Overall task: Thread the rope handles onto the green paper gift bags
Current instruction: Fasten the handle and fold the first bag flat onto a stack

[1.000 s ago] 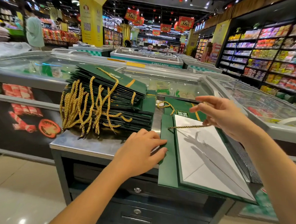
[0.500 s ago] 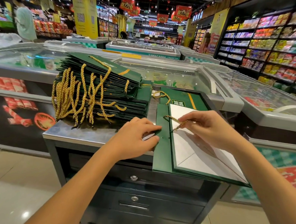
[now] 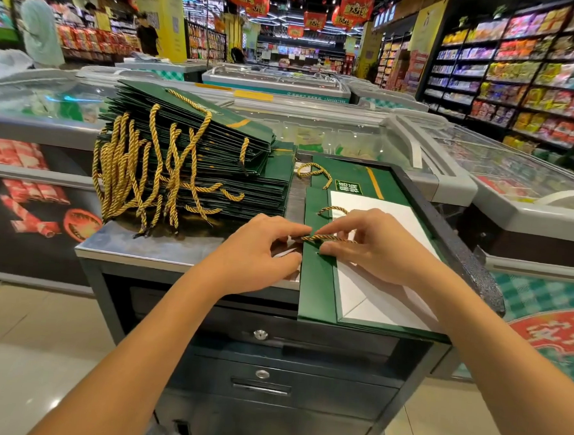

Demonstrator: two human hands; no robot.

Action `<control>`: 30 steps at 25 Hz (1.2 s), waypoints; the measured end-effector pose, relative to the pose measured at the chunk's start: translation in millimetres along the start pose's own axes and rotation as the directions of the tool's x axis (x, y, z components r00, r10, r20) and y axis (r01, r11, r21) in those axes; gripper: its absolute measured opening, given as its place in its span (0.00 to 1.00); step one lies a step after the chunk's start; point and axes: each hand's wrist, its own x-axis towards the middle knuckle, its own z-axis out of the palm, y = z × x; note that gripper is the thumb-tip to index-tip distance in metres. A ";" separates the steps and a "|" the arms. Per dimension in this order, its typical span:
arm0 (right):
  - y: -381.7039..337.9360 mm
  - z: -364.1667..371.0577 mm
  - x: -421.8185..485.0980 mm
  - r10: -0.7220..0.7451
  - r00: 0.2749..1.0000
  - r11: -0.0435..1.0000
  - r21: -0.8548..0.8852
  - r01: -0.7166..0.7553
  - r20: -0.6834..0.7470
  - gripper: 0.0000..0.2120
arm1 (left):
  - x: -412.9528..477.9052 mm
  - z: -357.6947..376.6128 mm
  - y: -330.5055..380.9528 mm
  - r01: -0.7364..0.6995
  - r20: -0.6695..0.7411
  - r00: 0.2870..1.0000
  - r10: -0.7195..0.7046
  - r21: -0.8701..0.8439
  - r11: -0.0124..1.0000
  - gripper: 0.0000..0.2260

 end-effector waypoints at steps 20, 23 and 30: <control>11.3 10.0 -13.7 0.035 0.997 0.891 0.454 0.000 -0.070 0.02 | -2.1 4.2 -0.6 0.018 -0.042 0.999 -0.021 -0.061 0.998 0.21; 11.2 9.7 -14.9 0.038 0.991 0.876 0.482 0.028 -0.126 0.03 | -0.4 5.6 -2.9 0.042 -0.042 0.998 -0.046 -0.090 0.995 0.19; 13.1 9.8 -14.5 0.058 0.990 0.876 0.481 0.009 -0.125 0.04 | -2.4 5.2 -1.3 0.068 -0.038 0.997 -0.072 -0.094 0.993 0.05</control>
